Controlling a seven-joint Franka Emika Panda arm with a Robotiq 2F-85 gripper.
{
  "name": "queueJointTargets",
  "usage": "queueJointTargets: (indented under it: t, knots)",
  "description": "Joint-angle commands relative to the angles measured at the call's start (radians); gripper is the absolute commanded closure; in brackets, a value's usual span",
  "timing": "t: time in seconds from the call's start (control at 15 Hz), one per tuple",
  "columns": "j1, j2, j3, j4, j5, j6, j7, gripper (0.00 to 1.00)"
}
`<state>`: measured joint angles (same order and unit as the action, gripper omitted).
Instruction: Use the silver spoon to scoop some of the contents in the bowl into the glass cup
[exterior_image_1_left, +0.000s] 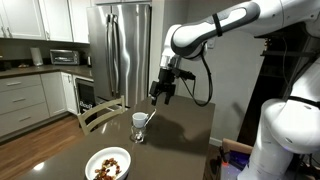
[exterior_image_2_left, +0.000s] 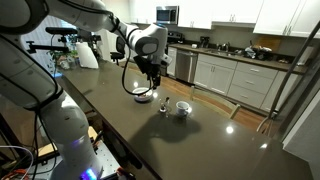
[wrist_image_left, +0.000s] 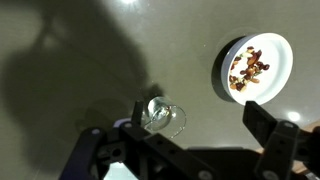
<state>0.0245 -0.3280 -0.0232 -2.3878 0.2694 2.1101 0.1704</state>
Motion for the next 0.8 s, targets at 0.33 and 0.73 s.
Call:
queueJointTargets:
  t: [0.33, 0.73]
  knots:
    - [-0.011, 0.074, -0.047, 0.023, 0.102, -0.014, -0.074, 0.00]
    - [-0.034, 0.174, -0.113, 0.065, 0.189, -0.016, -0.223, 0.00]
